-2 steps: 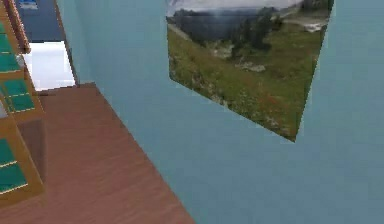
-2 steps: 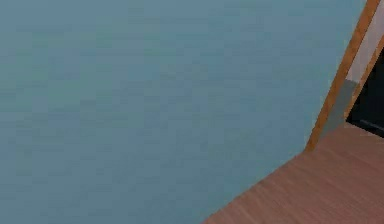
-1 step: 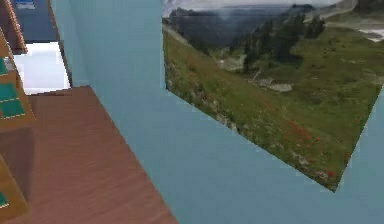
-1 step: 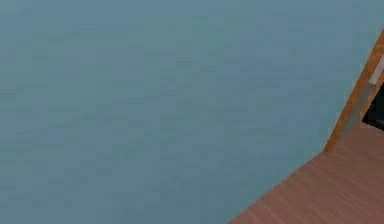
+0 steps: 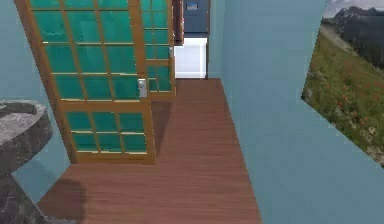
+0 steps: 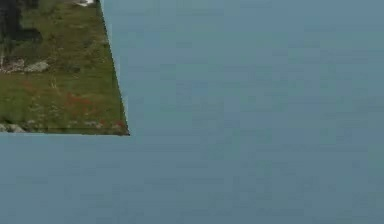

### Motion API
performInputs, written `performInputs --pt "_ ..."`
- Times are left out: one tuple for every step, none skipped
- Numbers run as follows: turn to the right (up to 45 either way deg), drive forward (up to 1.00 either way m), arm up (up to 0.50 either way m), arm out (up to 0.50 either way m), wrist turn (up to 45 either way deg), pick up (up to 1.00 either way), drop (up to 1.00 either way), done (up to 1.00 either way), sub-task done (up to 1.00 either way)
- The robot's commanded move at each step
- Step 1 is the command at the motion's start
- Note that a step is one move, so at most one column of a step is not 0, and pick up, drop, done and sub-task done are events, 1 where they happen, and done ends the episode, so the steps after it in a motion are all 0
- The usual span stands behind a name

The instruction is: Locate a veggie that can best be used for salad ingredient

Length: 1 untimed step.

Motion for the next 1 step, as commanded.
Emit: performInputs --pt "0.0 1.0 0.0 0.0 0.0 0.0 0.0 0.0 0.0"
